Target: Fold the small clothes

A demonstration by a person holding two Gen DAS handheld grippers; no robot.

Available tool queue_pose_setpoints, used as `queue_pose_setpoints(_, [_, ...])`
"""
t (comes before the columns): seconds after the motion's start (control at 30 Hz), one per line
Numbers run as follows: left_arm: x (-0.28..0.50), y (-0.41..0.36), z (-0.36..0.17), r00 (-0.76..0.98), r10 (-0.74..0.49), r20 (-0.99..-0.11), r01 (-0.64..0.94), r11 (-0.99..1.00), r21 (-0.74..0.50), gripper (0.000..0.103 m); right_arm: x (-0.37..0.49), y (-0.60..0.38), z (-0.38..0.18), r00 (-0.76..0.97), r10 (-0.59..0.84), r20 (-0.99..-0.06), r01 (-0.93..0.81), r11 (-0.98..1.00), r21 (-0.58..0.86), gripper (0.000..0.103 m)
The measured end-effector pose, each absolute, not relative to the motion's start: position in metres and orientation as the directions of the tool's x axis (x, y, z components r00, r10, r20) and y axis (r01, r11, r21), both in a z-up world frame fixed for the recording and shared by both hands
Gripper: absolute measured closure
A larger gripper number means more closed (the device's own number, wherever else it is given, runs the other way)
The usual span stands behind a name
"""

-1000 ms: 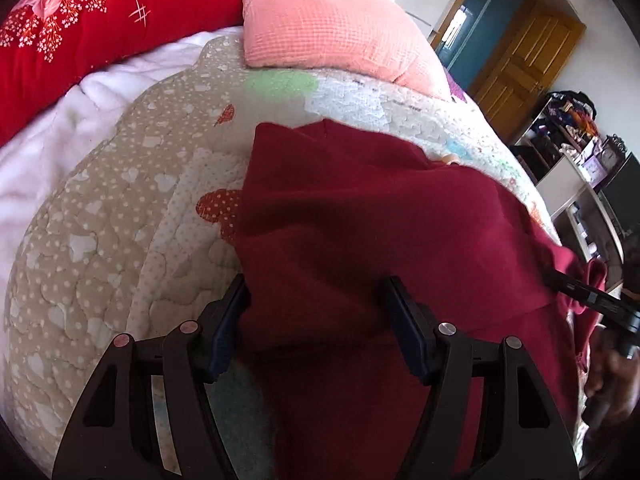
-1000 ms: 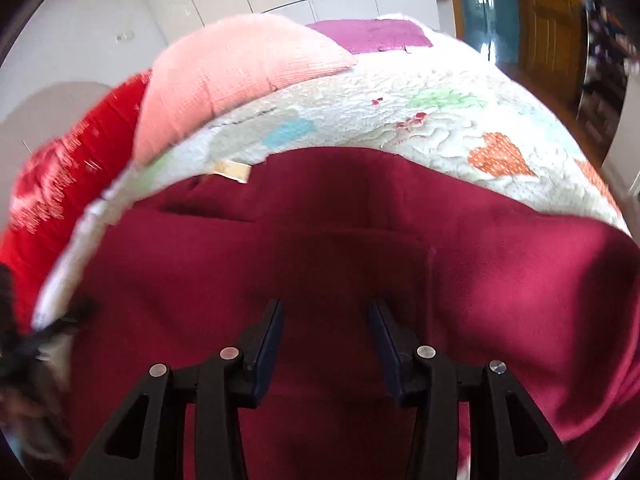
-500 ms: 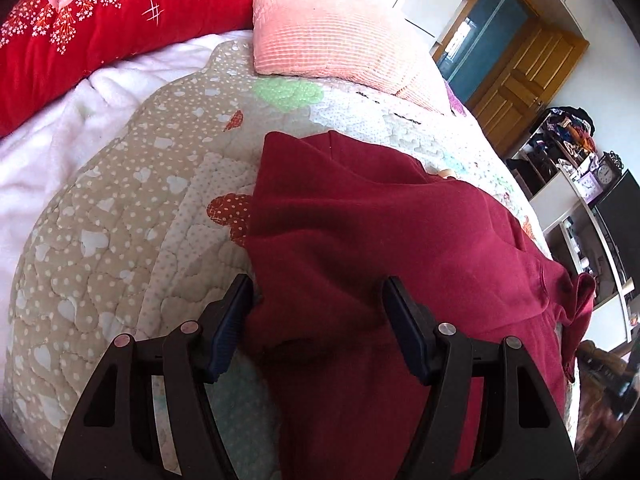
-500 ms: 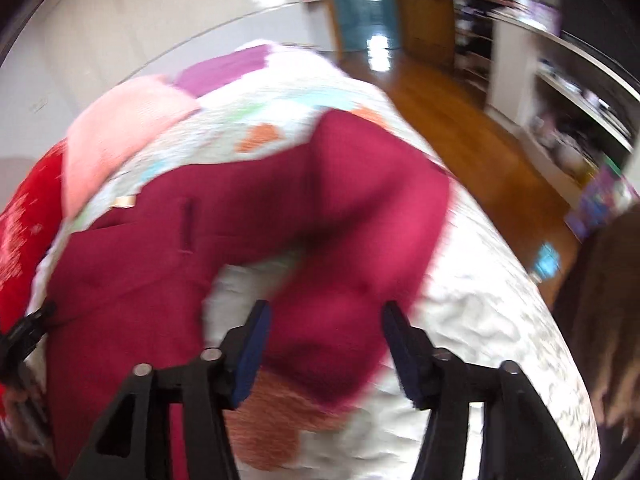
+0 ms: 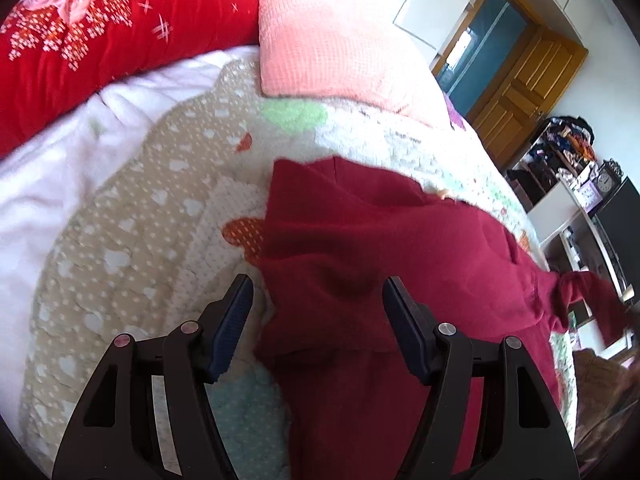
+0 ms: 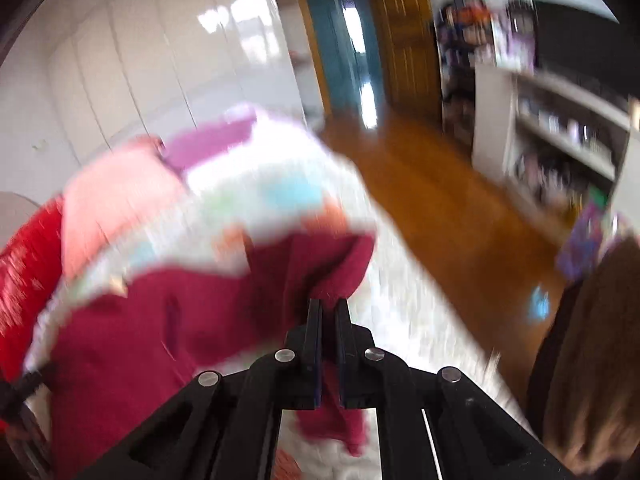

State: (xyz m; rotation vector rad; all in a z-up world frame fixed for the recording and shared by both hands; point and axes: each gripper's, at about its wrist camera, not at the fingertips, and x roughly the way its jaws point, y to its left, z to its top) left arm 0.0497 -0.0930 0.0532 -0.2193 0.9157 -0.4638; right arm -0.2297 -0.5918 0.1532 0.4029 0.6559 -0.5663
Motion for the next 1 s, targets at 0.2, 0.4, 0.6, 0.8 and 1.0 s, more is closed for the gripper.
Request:
queue_pose_setpoints(0.2, [0.049,-0.074,0.073,0.566,-0.506,-0.651,0.275,0.86,-0.429,0.036,-0.173,-0.524,0.284,0.862,-0.109,-0.495,0.241,0.947,0.213,0.1])
queue_pose_setpoints(0.4, [0.05,-0.071,0.077,0.582,-0.507,-0.636,0.273,0.858,-0.435,0.036,-0.057,-0.401,0.296,0.825,0.221,-0.521,-0.133,0.97,0.202,0.1])
queue_pose_setpoints(0.6, [0.048,-0.081,0.075,0.537,-0.562,-0.629,0.309,0.825,-0.473,0.036,-0.031,-0.359,0.242,0.714,0.317,-0.624,-0.195,0.946,0.258,0.091])
queue_pose_setpoints(0.8, [0.022,-0.118,0.086,0.416,-0.696,-0.584,0.438,0.717,-0.542,0.031,-0.104,-0.429,0.159,0.622,0.165,-0.765,0.012,0.976,0.219,0.056])
queue_pose_setpoints(1.0, [-0.017,-0.196,0.081,0.333,-0.72,-0.608,0.563,0.669,-0.485,0.024,-0.149,-0.505,0.107,0.6,0.145,-0.786,0.185,0.931,0.313,0.056])
